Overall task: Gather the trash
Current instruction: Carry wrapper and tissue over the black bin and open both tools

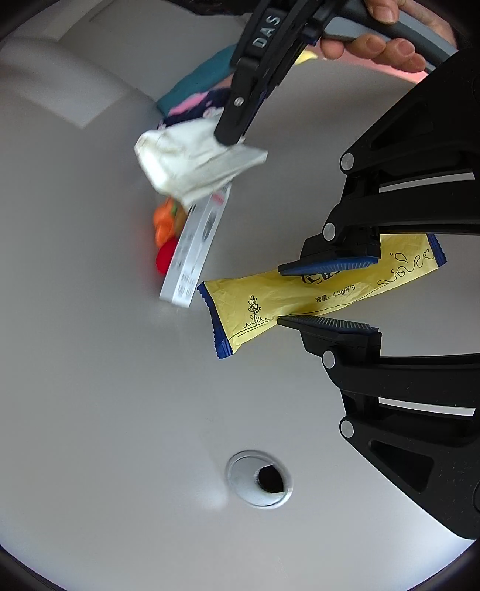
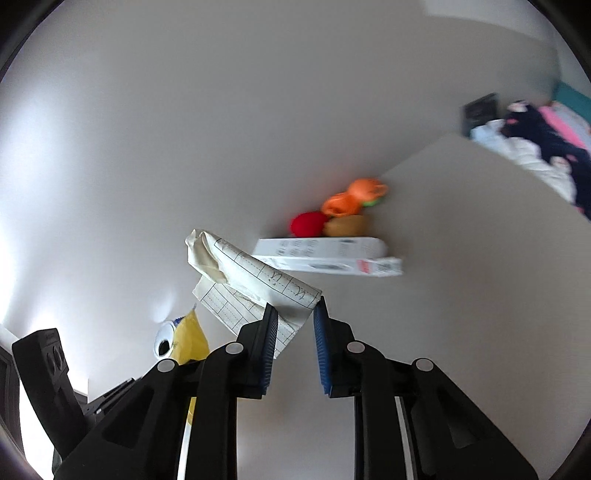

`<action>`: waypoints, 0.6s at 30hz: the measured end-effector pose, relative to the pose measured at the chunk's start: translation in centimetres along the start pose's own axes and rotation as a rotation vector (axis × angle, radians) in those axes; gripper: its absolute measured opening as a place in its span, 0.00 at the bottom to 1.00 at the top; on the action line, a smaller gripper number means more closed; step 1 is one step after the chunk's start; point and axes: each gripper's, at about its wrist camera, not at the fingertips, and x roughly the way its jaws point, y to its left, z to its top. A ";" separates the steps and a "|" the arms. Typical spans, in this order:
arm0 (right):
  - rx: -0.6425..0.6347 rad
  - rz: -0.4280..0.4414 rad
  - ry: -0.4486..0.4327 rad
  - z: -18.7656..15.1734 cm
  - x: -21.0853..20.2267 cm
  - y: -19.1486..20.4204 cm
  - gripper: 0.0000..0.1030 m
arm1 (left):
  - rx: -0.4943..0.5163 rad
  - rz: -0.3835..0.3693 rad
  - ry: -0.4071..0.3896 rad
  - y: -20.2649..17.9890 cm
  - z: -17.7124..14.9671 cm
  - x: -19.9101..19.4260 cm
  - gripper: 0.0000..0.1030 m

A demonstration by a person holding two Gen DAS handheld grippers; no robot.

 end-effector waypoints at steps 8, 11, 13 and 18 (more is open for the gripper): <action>0.059 -0.060 -0.076 -4.3 -7.7 -3.5 0.21 | 0.086 -0.067 -0.005 -5.2 -4.3 -3.0 0.21; 0.096 -0.078 -0.104 -5.9 -10.4 -5.9 0.21 | 0.136 -0.101 0.000 -8.1 -6.3 -3.8 0.21; 0.118 -0.092 -0.121 -7.2 -12.0 -7.1 0.21 | 0.167 -0.123 0.004 -9.8 -7.4 -4.3 0.21; 0.176 -0.126 -0.180 -11.5 -17.8 -10.5 0.21 | 0.273 -0.199 0.021 -15.7 -11.2 -5.6 0.21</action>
